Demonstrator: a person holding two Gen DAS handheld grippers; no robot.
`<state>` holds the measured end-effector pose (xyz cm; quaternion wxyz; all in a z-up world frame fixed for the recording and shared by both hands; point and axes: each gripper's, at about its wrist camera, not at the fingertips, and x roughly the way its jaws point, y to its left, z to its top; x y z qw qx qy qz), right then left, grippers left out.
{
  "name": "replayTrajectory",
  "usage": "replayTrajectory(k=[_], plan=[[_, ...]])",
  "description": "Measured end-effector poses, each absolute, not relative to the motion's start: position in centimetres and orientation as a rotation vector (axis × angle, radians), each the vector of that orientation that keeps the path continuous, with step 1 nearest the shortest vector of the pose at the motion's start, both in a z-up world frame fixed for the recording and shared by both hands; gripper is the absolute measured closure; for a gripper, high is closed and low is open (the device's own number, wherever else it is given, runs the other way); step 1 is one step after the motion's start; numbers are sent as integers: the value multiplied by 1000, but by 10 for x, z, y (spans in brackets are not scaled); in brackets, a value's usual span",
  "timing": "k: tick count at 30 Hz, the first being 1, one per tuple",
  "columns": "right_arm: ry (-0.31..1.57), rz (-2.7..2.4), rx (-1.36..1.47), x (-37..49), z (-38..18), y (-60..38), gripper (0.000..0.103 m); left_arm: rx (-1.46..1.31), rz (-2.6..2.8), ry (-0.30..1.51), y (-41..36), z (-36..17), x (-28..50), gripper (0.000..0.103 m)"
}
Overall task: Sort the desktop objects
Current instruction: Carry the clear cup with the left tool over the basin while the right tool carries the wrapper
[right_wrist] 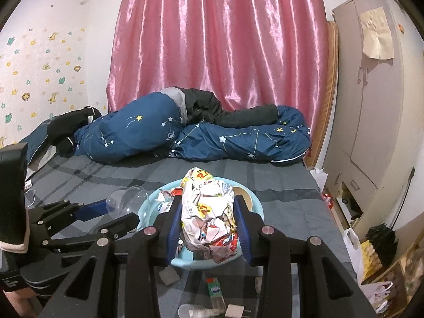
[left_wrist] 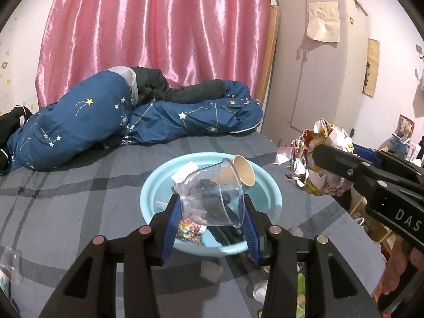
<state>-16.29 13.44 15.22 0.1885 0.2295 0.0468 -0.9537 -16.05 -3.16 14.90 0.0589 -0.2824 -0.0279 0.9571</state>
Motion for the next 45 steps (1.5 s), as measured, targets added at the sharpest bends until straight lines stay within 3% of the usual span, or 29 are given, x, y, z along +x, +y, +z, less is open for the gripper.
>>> replayTrajectory(k=[26,45], plan=[[194,-2615,761,-264,123,84,63,-967,2881,-32,-54,121,-253,55],[102,-2574,883,-321,77,77,62,-1065,2879,-47,-62,83,-290,54]])
